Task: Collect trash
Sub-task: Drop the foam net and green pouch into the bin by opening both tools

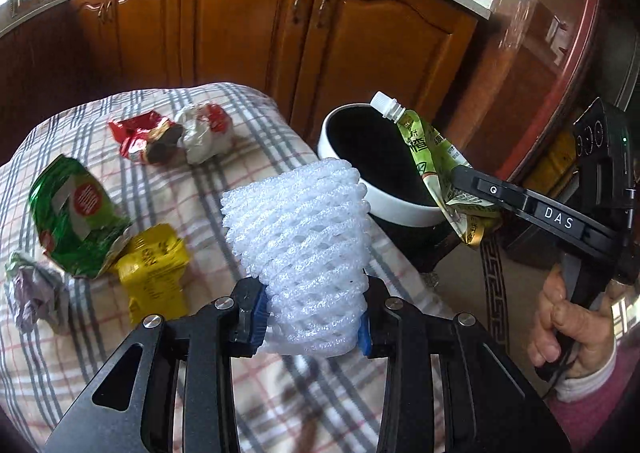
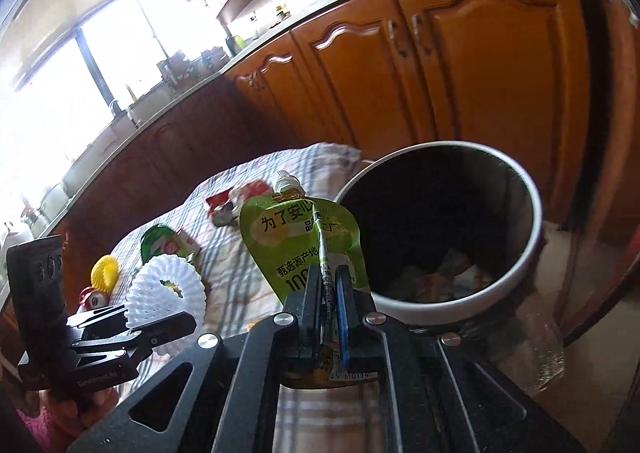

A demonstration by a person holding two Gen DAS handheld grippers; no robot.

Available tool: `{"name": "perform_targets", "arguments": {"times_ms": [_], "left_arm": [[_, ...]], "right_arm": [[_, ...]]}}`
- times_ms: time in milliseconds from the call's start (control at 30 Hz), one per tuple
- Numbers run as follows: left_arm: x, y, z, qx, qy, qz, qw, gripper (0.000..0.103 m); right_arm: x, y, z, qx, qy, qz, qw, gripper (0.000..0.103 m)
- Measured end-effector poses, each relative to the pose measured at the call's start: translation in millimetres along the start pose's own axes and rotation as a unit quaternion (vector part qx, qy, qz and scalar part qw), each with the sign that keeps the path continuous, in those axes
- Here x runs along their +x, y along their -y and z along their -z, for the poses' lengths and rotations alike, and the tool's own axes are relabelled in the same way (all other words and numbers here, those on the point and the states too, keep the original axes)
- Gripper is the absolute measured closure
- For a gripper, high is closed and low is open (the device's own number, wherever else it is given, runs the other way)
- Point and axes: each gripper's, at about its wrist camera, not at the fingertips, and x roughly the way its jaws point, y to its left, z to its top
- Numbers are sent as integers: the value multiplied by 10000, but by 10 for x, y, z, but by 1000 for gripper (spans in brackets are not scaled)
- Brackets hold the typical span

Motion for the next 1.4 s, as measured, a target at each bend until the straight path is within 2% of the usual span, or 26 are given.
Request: {"name": "perform_targets", "arguments": {"times_ms": [333, 700, 1033, 1300, 1400], "left_arm": [[458, 410, -417, 282, -329, 292, 9986, 71], [993, 668, -874, 410, -785, 500, 9948, 70], [1364, 793, -1035, 423, -1077, 440, 9923, 66], [1521, 876, -1145, 506, -1104, 349, 9920, 62], [1559, 868, -1150, 503, -1113, 362, 9919, 54]], "right_arm": [[-134, 468, -212, 259, 216, 432, 9985, 97], [3, 713, -392, 351, 111, 627, 9974, 97], [156, 840, -493, 294, -111, 831, 9960, 97], [295, 933, -514, 268, -280, 929, 9949, 97], [311, 937, -532, 251, -280, 958, 9947, 97]]}}
